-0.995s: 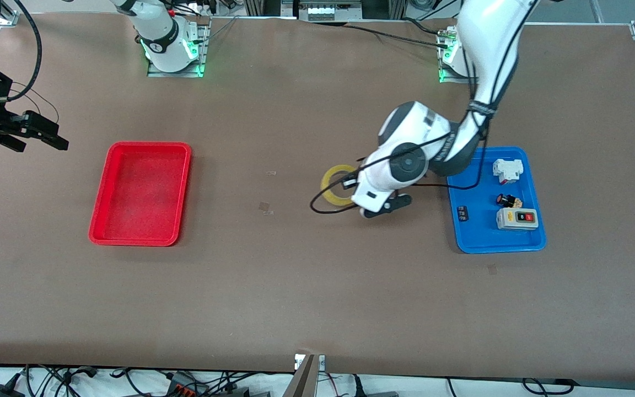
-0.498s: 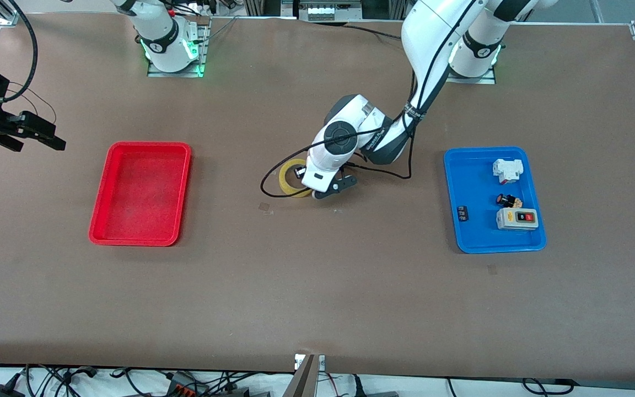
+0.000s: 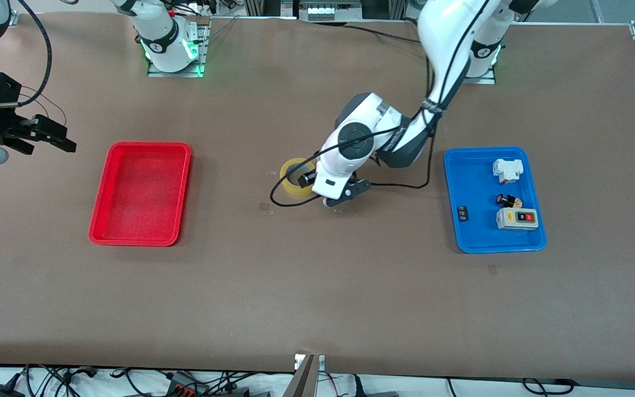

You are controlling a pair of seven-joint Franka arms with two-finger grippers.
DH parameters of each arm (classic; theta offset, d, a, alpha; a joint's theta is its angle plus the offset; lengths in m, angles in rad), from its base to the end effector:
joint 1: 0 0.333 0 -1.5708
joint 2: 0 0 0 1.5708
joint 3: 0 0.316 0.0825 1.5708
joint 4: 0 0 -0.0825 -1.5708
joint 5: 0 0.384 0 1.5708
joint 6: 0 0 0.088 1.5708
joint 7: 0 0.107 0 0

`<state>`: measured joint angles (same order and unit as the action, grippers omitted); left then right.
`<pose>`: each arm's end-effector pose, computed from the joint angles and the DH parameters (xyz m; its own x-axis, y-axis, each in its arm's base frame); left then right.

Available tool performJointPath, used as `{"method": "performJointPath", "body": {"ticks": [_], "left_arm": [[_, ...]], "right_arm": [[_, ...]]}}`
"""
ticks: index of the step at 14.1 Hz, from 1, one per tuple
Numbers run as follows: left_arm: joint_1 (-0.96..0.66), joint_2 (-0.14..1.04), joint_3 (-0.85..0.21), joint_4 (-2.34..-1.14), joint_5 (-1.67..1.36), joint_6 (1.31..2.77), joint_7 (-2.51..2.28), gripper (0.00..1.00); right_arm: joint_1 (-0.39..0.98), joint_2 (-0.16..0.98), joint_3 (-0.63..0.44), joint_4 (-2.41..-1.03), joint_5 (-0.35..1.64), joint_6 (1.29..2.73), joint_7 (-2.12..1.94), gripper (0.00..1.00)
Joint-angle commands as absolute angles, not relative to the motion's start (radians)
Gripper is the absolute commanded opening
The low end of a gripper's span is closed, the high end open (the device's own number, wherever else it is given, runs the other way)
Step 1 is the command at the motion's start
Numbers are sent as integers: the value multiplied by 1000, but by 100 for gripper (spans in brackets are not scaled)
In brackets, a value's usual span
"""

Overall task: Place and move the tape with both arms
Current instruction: 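Release the tape with the left gripper while the right gripper reaches it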

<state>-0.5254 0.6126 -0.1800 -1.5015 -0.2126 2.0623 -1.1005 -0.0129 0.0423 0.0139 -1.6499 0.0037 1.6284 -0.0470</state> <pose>0.5419 -0.4492 0.3124 0.8334 0.4769 -0.2792 0.5132 -0.8553 0.0710 0.5680 0.0008 0.5682 0.9968 0.0478 -0.0635 0.0474 -0.9988 -0.0073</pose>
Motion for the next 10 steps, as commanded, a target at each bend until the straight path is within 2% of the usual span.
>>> {"method": "performJointPath", "body": {"ticks": [1, 4, 6, 10], "left_arm": [[-392, 457, -181, -1540, -180, 1887, -1071, 100], [-243, 368, -181, -1543, -155, 1709, -887, 100], [-146, 318, -178, -1548, -152, 1613, -714, 100], [-14, 180, -179, -1649, -103, 1562, -450, 100]], "right_arm": [[35, 80, 15, -1655, -5, 1599, -58, 100], [43, 132, 18, -1654, 15, 1591, -57, 100], [96, 181, 18, -1655, 72, 1641, -43, 100], [248, 302, 18, -1654, 80, 1741, -20, 100]]}}
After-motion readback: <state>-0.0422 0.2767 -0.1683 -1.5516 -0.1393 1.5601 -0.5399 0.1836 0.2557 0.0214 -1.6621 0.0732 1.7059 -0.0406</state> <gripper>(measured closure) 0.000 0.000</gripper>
